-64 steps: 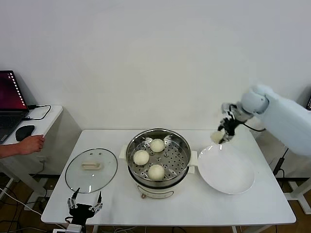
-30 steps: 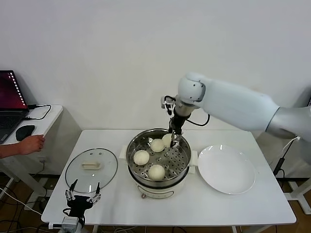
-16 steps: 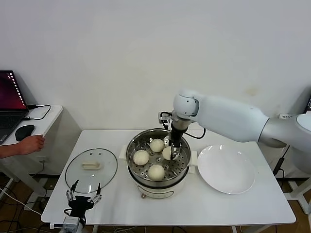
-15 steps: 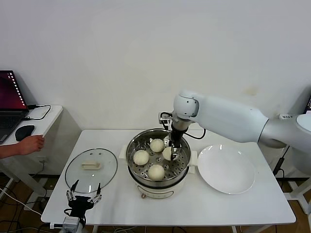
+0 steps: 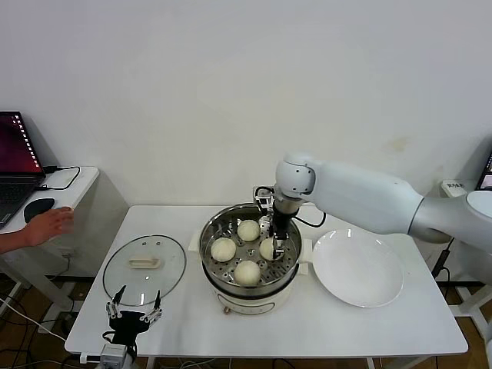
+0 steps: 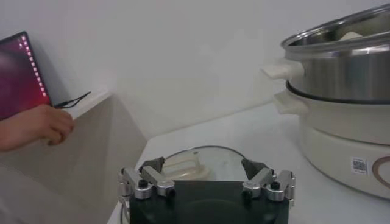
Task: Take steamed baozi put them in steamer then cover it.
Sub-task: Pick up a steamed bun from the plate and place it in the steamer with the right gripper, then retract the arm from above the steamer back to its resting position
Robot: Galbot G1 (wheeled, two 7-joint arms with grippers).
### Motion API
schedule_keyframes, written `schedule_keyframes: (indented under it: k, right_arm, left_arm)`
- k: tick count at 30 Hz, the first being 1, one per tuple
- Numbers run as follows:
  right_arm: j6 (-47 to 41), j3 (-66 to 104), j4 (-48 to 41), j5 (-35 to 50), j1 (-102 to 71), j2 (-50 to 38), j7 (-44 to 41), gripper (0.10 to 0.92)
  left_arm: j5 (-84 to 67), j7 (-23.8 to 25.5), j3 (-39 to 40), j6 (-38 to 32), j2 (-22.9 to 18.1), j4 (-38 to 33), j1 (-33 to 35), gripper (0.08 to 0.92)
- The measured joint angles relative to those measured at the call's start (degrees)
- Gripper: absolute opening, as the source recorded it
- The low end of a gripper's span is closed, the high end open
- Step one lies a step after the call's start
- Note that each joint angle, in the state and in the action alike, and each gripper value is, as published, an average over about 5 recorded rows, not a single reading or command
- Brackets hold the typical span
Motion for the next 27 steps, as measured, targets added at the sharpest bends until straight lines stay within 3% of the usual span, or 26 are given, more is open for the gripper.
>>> schedule_keyframes:
  k: [12, 27]
  right_arm:
    - [2.5, 10.2, 4.0, 3.4, -1.3, -7.9, 5.0, 0.823]
    - [13.5, 39.5, 14.3, 16.8, -21.5, -23.7, 35.6, 0.822]
  left_arm:
    - [0.0, 0.2, 0.2, -0.3, -0.4, -0.5, 0.9, 0.823]
    - [-1.1, -0.7, 0.5, -2.4, -1.5, -1.0, 1.7, 0.823]
